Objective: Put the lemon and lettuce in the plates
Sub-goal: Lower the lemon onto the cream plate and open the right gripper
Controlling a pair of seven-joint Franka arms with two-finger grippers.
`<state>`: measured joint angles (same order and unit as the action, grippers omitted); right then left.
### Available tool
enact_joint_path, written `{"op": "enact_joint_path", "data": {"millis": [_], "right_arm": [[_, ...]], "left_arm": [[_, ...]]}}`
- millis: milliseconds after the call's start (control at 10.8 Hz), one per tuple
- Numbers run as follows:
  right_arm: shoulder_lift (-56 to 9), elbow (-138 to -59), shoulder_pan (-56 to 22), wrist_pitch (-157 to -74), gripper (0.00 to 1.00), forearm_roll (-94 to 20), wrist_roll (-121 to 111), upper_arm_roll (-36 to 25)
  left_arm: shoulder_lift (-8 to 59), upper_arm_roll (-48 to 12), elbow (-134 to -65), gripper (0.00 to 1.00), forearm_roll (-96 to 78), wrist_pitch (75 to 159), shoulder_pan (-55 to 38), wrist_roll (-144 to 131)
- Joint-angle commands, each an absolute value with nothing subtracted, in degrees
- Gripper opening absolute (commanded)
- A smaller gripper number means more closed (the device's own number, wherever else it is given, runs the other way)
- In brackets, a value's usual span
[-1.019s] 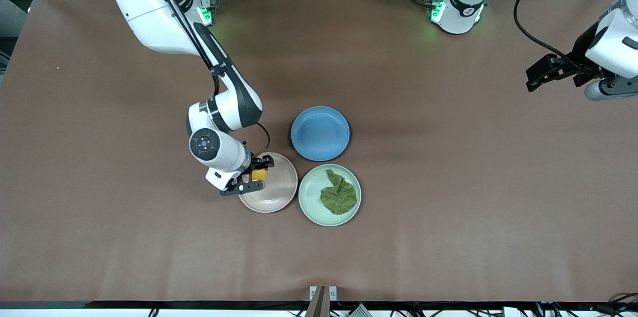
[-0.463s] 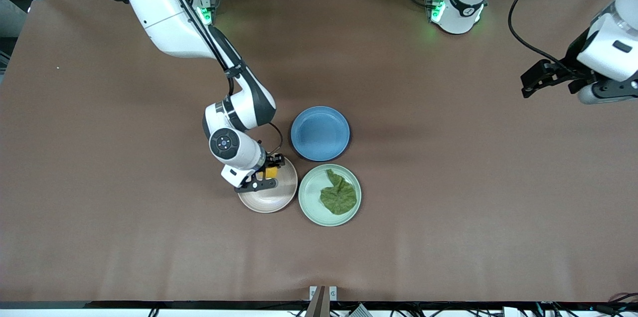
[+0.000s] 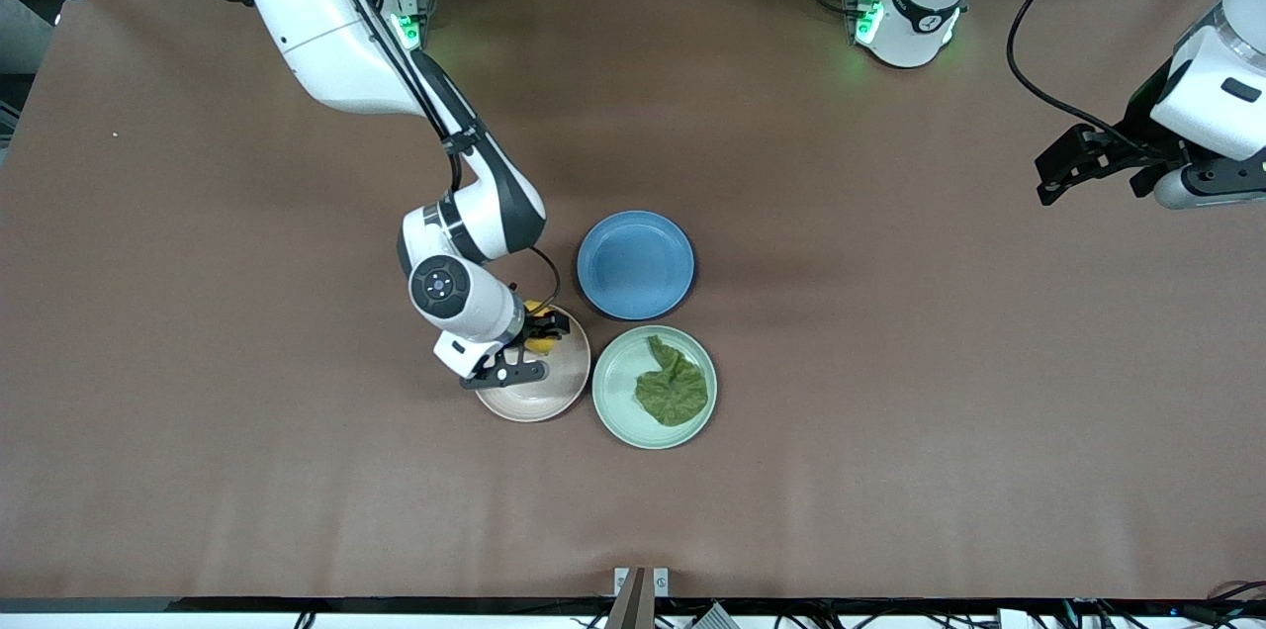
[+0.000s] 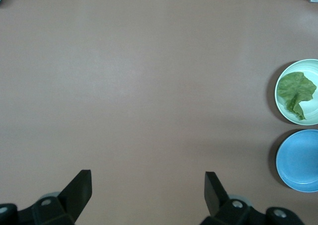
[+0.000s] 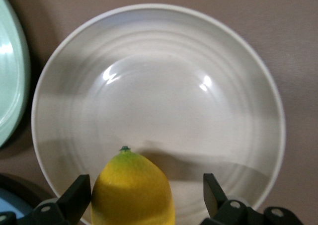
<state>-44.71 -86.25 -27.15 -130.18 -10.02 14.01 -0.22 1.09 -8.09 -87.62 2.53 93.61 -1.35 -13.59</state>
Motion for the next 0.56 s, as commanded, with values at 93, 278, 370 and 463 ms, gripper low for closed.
{"op": "enact_joint_path", "data": {"millis": [93,278,370,463], "right_arm": [[-41.1,-80.8,-23.1,-115.6,1.0,-10.6,14.2,0.0],[-37.6,-81.1,-19.6,-114.1,1.0,-11.0,11.7,0.0],[-35.8,-82.1,-17.9,-112.3,1.0,-10.6,9.9,0.0],[-33.2,-84.0,-15.9,-111.0,1.0,-10.5,7.8,0.0]], "left_arm": [[0.3,-7.7,-88.2,1.0,1.9,94.4,-1.7,-13.3],[0.3,-7.7,-88.2,1.0,2.1,94.4,-1.7,-13.4],[0.3,-7.7,-88.2,1.0,2.1,94.0,-1.5,-13.5],[0.1,-7.6,-88.2,1.0,2.1,93.1,-1.3,-13.5]]}}
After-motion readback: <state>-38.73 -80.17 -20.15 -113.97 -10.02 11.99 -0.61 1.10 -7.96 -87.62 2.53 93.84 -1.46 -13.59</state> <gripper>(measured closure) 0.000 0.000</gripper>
